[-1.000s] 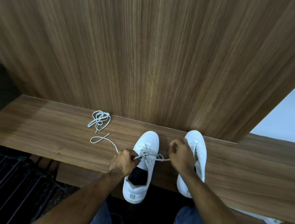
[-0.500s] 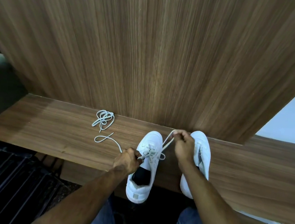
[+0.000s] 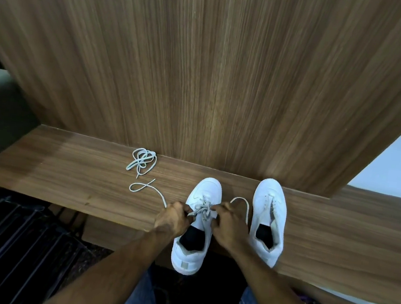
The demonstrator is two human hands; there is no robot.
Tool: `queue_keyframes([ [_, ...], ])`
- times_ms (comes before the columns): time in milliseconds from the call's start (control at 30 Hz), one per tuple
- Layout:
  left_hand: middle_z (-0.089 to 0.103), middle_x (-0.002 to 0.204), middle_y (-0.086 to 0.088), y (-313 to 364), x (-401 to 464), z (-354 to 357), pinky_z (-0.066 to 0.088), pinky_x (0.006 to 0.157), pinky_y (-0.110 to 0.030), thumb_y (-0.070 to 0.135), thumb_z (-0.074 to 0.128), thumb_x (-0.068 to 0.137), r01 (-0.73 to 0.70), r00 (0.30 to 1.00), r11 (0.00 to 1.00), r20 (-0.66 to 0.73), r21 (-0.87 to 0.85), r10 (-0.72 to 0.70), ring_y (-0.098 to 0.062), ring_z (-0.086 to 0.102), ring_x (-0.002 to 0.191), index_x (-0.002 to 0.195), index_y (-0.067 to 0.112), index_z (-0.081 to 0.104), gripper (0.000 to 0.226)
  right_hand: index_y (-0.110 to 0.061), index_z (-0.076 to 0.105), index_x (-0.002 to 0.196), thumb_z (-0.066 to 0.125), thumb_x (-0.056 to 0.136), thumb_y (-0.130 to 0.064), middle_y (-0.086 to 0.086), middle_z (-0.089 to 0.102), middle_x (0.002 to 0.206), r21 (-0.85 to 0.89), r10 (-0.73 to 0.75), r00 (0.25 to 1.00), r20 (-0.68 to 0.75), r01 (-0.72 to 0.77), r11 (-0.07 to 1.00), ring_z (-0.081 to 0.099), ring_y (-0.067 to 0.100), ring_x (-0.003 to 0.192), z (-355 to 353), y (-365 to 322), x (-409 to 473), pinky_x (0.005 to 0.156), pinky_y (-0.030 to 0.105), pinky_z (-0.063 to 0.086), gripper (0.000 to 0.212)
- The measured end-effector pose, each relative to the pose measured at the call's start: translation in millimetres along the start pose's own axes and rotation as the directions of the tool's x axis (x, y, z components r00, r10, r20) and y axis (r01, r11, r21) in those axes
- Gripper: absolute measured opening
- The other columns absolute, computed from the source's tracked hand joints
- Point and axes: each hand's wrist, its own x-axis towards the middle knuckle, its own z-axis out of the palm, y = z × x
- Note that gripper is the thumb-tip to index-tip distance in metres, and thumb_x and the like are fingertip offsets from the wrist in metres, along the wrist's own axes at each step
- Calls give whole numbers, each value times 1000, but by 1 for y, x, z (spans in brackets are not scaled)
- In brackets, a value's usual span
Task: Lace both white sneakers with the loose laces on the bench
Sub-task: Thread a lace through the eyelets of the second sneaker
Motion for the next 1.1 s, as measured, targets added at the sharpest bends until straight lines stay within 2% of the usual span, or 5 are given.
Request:
queue_keyframes([
  [100, 69, 99, -6, -1, -2, -1, 48, 80, -31, 46, 65, 83, -15, 1000, 1000, 5, 2, 15, -28, 65, 98, 93, 26, 68, 23, -22, 53, 130, 53, 84, -10, 0, 57, 127, 84, 24, 998, -56, -19, 996, 55, 24, 116, 5, -3, 2, 92, 37, 46, 47],
  [467, 69, 104, -3, 1, -5, -2, 52, 86, -32, 51, 65, 81, 5, 1000, 1000, 9, -22, -5, -25, 64, 99, 97, 31, 68, 26, -24, 31, 148, 55, 81, -7, 8, 49, 141, 205, 74, 945, 317, -144, 968, 51, 27, 125, 11, 14, 36, 103, 38, 43, 73],
  [833, 71, 98, -2, 1, -6, -2, 52, 84, -32, 43, 64, 85, -52, 999, 999, -5, -7, 52, -25, 65, 98, 95, 32, 70, 17, -25, 59, 85, 56, 84, -24, 1, 69, 101, -85, 105, 972, 212, -89, 992, 62, 26, 96, -6, 6, 31, 81, 32, 47, 4],
  [967, 72, 99, -2, 0, -7, -3, 52, 84, -30, 43, 63, 86, -69, 998, 998, -11, 2, 69, -24, 65, 98, 100, 32, 71, 19, -22, 54, 71, 52, 82, -14, 2, 67, 80, 239, 220, 966, 138, -248, 939, 62, 25, 79, -20, 6, 35, 74, 34, 52, 14],
  [1100, 72, 100, -1, 0, -8, -3, 53, 87, -34, 44, 64, 84, -67, 998, 998, -11, -19, 67, -24, 66, 99, 101, 35, 71, 20, -19, 57, 74, 56, 84, -4, 2, 68, 72, 554, 234, 971, -51, -167, 815, 65, 23, 72, -59, -5, 46, 67, 30, 46, 18],
])
